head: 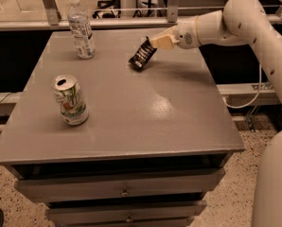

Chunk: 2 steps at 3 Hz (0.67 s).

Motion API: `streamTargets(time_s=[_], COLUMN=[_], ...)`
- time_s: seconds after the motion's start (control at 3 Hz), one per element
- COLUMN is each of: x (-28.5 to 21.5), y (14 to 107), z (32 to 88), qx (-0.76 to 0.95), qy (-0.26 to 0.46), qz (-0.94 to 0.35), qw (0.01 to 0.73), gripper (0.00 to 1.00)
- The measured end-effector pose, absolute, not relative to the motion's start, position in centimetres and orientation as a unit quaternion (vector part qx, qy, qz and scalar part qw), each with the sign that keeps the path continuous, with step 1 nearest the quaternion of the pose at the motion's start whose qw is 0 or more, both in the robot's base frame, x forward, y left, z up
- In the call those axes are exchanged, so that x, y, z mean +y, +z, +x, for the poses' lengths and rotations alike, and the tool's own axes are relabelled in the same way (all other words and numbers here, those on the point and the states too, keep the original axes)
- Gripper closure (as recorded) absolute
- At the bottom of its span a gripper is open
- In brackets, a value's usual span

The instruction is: Move rxbar chocolate near 7up can

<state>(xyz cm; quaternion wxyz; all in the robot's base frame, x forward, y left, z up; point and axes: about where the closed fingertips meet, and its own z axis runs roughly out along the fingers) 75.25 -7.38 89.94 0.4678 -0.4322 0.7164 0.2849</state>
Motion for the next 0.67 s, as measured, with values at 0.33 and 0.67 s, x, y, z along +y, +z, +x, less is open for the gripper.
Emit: streamTargets(time_s=[0.33,0.67], x=[-5.6,-1.4], y=[91.4,91.6], z=[71.1,64.8], qx=[0.697,0.667], qy=[0.326,0.399], qz=[-0.454,-0.482], qw=[0.449,0.404], gripper=[1.00,1.00])
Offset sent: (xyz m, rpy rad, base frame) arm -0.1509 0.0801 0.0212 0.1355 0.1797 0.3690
